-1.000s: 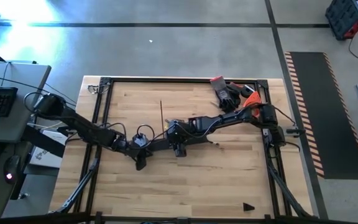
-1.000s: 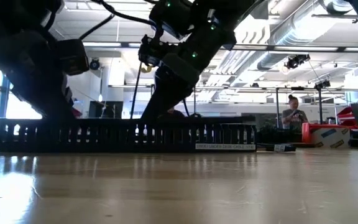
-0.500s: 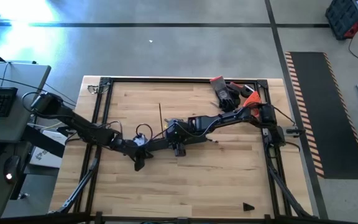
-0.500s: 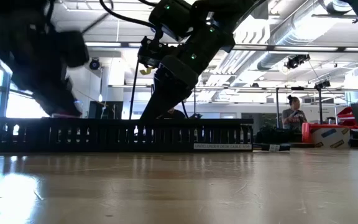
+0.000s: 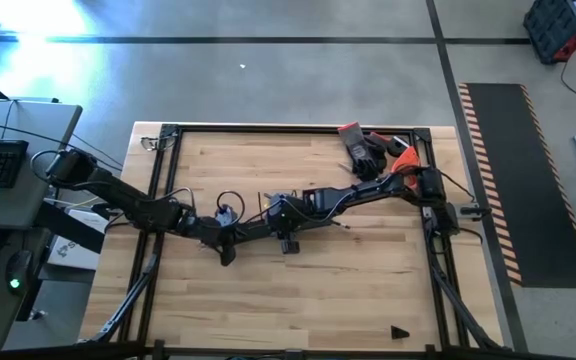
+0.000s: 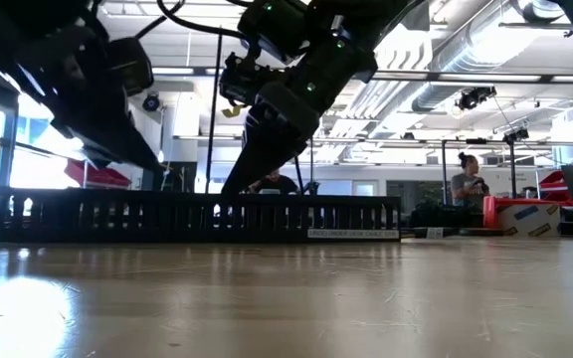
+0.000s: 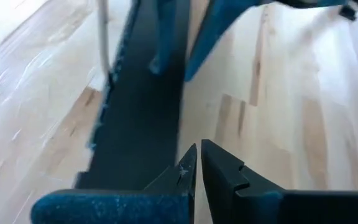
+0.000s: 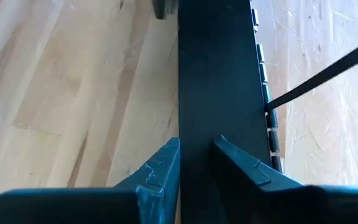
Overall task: Ziptie cables
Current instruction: Close the black cable duct
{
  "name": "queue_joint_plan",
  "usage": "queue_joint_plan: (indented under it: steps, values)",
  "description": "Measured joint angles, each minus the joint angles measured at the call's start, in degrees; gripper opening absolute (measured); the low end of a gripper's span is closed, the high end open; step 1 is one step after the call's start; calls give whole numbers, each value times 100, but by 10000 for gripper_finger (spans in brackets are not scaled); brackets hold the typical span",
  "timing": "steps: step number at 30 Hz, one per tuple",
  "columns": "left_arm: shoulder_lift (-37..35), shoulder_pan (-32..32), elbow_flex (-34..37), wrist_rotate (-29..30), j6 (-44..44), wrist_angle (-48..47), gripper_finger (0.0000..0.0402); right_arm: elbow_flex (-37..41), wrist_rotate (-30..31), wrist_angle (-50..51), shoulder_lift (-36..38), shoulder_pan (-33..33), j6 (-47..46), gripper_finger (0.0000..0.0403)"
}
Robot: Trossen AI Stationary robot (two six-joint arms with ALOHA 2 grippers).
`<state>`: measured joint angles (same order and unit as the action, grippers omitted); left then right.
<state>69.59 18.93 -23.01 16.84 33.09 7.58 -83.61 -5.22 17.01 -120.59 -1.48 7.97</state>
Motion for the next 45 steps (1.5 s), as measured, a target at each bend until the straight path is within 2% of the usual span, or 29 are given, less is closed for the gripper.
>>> queue_joint_plan:
  steps: [4,9,14,18,21,23,26,30,34,36,40,42,45]
  values:
    - [-145,136,-189,2,-123,-79,0,-115,110,104,9,-60,96,76]
    - [-280,274,-416,143,-220,-527,0,-510,169,735,5,-174,412,77]
    - [-269,294,-431,330,-88,-1039,0,-576,459,1277,384,-357,740,77]
    - [-261,288,-425,513,-211,-1121,0,152,1054,1004,1013,-524,894,77]
    - [-285,191,-426,691,-475,-1015,0,1124,1070,350,1590,-429,717,78]
    - [-290,8,-426,591,-578,-993,0,1828,1024,-330,1942,-333,470,78]
    - [-290,-511,-426,62,-856,-935,0,2718,910,-1187,2274,-214,131,78]
    - [-290,-1548,-426,-711,-1427,-826,0,3350,629,-2277,2467,-134,34,78]
    - [-226,-2818,-435,-1639,-1915,-662,0,3391,495,-2183,2455,-109,405,98]
    - [-79,-3460,-435,-2280,-2071,-504,0,3342,477,-2208,2436,-112,608,121]
    - [560,-4424,-435,-3858,-2219,470,0,3304,473,-2235,2434,-115,1121,189]
    - [1057,-4636,-437,-4415,-2223,1109,0,3300,459,-2243,2431,-67,1316,226]
    - [1891,-4707,-600,-4843,-2278,1680,0,3296,295,-2292,2294,112,1300,273]
